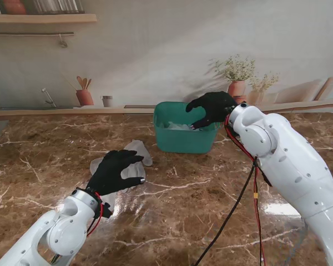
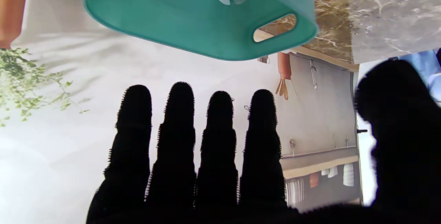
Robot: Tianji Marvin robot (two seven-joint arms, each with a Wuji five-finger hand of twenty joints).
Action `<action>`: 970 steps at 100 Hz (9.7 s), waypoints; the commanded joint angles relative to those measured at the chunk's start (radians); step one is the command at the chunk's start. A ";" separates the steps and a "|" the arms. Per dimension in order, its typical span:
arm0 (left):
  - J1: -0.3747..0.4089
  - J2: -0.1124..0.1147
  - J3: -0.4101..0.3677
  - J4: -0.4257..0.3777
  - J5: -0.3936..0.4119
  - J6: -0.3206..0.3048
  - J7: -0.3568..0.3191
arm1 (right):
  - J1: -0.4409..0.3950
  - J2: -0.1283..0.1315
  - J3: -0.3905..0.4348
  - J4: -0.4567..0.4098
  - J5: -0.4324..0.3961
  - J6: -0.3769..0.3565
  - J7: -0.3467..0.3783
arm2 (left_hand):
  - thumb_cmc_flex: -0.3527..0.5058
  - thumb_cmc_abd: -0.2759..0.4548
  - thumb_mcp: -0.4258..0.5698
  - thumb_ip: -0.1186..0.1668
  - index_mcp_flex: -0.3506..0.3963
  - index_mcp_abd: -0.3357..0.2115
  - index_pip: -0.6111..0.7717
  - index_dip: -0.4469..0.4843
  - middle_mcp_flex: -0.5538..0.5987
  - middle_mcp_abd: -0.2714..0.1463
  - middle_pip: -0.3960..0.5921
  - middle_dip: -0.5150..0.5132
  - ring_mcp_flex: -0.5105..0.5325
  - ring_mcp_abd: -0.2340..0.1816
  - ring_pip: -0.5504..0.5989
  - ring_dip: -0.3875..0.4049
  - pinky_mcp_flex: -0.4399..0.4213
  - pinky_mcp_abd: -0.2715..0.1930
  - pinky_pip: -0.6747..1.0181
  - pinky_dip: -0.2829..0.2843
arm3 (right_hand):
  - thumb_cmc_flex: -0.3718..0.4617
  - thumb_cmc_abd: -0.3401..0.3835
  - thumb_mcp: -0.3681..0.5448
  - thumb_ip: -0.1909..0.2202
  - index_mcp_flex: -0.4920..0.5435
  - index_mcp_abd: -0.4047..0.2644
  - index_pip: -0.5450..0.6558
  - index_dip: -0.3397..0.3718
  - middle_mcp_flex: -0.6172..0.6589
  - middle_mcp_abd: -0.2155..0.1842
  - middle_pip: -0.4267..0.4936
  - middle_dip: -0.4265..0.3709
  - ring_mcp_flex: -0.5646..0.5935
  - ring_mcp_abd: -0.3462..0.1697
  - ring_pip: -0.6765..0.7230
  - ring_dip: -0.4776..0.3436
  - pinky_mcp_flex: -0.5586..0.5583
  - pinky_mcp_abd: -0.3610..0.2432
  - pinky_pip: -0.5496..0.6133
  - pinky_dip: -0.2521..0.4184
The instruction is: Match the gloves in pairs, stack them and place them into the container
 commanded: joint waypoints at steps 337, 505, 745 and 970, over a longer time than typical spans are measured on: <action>-0.911 -0.098 0.565 0.922 -0.281 0.369 -0.250 | -0.750 -0.026 0.293 -0.264 0.039 0.073 -0.295 | 0.006 0.005 -0.127 0.038 0.157 -0.054 0.526 0.365 0.083 0.042 0.165 0.385 0.003 0.114 0.169 0.316 -0.034 0.058 0.085 0.190 | -0.014 -0.017 0.017 0.068 -0.003 0.030 -0.007 0.020 -0.006 0.019 -0.013 0.001 -0.023 -0.004 0.001 -0.017 -0.024 0.017 -0.022 -0.018; -0.277 -0.004 0.136 0.169 -0.208 -0.068 -0.128 | -0.697 -0.061 0.173 -0.277 0.323 0.145 -0.301 | 0.069 -0.206 0.557 -0.071 0.049 -0.402 0.816 0.903 0.700 -0.050 0.108 0.203 0.452 0.115 0.320 0.325 -0.016 0.092 0.534 0.224 | -0.042 0.077 -0.016 0.067 0.074 0.094 0.085 0.098 0.057 0.031 0.078 0.150 -0.083 0.011 0.060 0.073 -0.110 -0.010 -0.018 0.013; -0.186 0.022 0.112 0.160 -0.459 -0.180 -0.299 | -0.714 -0.080 0.166 -0.342 0.289 -0.307 -0.457 | -0.070 -0.105 0.119 0.027 -0.062 0.001 0.032 0.025 0.123 0.019 0.016 0.120 0.016 0.066 0.045 0.205 -0.021 0.056 -0.020 0.139 | 0.381 -0.130 0.539 -0.165 0.302 -0.119 0.661 0.367 0.378 -0.030 0.373 0.638 0.118 -0.039 0.480 0.351 0.044 0.033 0.227 0.158; 0.034 0.034 0.058 -0.107 -0.414 -0.364 -0.233 | -1.024 -0.062 0.334 -0.585 0.362 -0.253 -0.322 | 0.158 -0.152 0.298 -0.085 0.341 -0.239 0.715 0.322 0.901 -0.028 0.185 0.207 0.635 0.152 0.414 0.410 0.060 0.213 0.724 0.310 | 0.246 -0.201 0.370 -0.161 0.364 -0.024 0.719 0.061 0.648 -0.015 0.461 0.473 0.404 -0.021 0.664 0.312 0.205 0.103 0.459 0.187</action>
